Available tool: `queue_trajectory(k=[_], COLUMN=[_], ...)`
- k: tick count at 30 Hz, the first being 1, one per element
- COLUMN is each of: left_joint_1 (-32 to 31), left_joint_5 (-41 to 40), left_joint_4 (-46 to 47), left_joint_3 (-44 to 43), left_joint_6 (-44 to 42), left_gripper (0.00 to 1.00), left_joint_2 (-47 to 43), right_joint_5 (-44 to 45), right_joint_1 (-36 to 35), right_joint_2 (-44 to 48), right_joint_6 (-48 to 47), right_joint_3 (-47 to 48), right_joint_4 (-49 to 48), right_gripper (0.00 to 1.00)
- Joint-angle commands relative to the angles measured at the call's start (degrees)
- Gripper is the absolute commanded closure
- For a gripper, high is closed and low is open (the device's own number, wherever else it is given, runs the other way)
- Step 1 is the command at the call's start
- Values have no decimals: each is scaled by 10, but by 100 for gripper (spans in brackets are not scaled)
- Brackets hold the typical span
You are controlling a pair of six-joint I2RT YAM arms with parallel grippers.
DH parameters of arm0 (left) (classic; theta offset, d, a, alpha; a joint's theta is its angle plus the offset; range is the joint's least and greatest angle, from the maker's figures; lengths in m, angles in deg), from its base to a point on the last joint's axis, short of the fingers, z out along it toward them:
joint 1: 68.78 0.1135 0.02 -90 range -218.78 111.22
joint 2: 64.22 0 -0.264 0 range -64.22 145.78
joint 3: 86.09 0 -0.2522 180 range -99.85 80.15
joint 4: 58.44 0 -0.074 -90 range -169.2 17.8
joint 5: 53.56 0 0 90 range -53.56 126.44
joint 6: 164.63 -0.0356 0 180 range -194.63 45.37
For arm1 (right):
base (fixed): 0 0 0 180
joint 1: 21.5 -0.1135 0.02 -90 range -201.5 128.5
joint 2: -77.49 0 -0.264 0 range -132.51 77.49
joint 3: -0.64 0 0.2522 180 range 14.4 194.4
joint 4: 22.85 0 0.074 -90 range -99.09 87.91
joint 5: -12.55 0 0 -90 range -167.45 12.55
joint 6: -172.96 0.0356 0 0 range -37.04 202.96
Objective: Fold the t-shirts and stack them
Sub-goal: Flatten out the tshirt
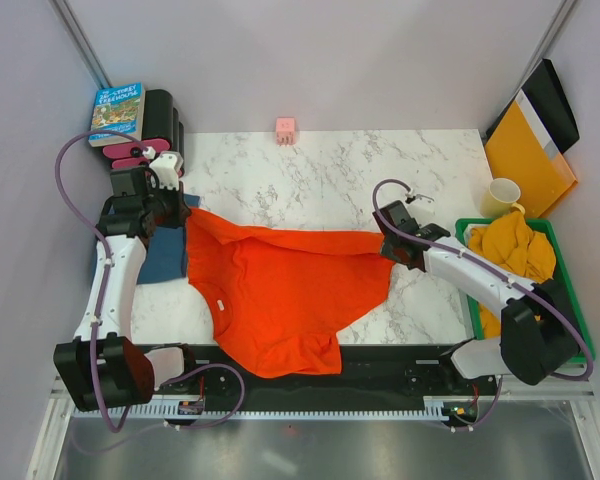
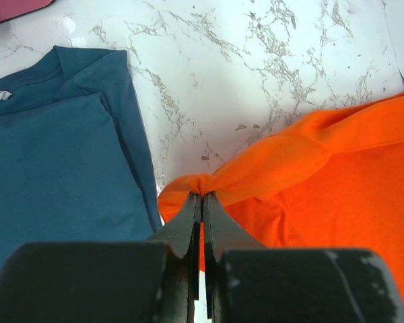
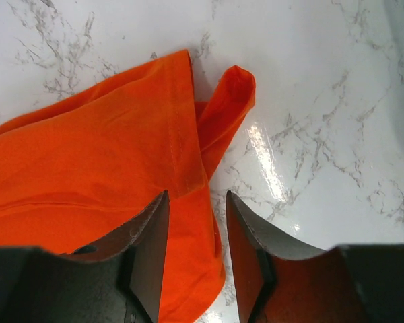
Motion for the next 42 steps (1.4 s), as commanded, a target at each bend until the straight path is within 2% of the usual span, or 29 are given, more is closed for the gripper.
queue_trajectory(k=[1,9,14,17,19,21,22,25,30,37,42], left_joint_1=[-5,-6,-7,-7,-7,-7,-7,-7,-11,-13,-14], left_joint_5=[-7,-13,-15,-15,-17,-18,-18,-17,-15,-18,-22], left_joint_4=[15,12,11,10,11,11,10,11,11,7,4], left_joint_3=[1,5,10,10,10,10,10,11,17,19,20], left_joint_6=[6,4,3,4,3,4,4,5,11,11,8], left_gripper=[98,98,98,98,98,98,98,98,98,98,98], left_joint_2=[-18,-20,-19,-19,-19,-19,-19,-19,-20,-24,-29], right_joint_5=[-1,-14,-16,-17,-17,-17,-17,-9,-16,-42,-53], right_joint_1=[3,14,21,21,22,22,22,23,32,43,47], right_joint_2=[1,-45,-53,-55,-57,-55,-51,-42,-46,-51,-48], right_joint_6=[12,15,16,12,12,12,13,15,9,6,10], right_joint_3=[0,-13,-19,-19,-21,-24,-26,-38,-53,-69,-82], right_joint_4=[-50,-80,-100,-102,-102,-102,-100,-101,-113,-141,-155], right_gripper=[54,56,73,79,76,66,57,52,54,67,71])
